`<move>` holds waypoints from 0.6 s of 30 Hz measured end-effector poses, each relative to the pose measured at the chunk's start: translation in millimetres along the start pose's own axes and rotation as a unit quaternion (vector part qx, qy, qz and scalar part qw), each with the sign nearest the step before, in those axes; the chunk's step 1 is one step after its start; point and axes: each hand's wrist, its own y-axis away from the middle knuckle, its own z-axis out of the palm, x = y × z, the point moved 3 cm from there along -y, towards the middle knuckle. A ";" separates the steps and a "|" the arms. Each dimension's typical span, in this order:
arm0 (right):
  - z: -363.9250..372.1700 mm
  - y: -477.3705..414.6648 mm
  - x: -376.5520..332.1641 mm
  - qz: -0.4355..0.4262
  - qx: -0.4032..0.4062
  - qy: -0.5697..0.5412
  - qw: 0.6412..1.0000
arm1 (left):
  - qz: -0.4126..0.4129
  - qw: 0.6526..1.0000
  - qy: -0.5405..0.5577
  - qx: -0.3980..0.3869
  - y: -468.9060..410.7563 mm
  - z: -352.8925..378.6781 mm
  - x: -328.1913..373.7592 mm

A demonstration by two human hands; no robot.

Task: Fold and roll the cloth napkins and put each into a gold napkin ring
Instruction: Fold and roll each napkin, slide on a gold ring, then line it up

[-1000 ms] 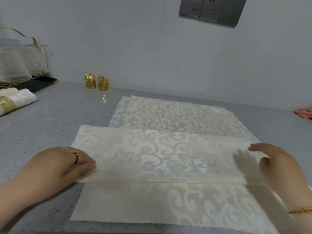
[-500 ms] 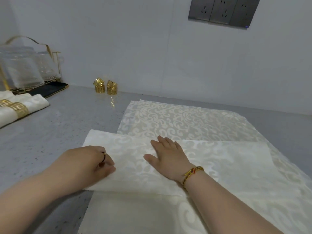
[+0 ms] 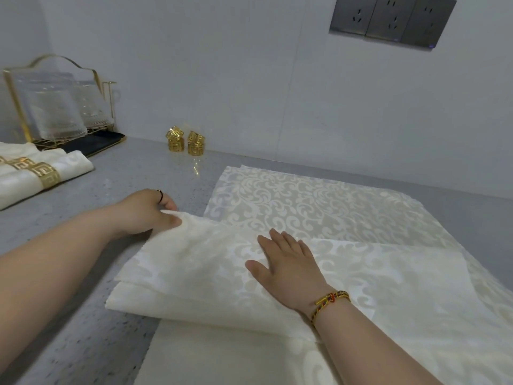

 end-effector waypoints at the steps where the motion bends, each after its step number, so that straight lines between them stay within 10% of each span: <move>1: 0.0 -0.3 0.2 0.000 0.001 0.000 1.000 | -0.002 0.997 0.072 0.003 3.7 -0.9 1.6; 4: 0.0 -0.4 0.0 0.001 0.002 -0.002 1.000 | -0.050 0.963 0.263 -0.033 18.5 0.2 1.7; 18: -10.9 12.0 -11.0 0.000 0.001 -0.025 1.000 | -0.128 0.947 0.284 -0.078 83.6 -5.3 -32.4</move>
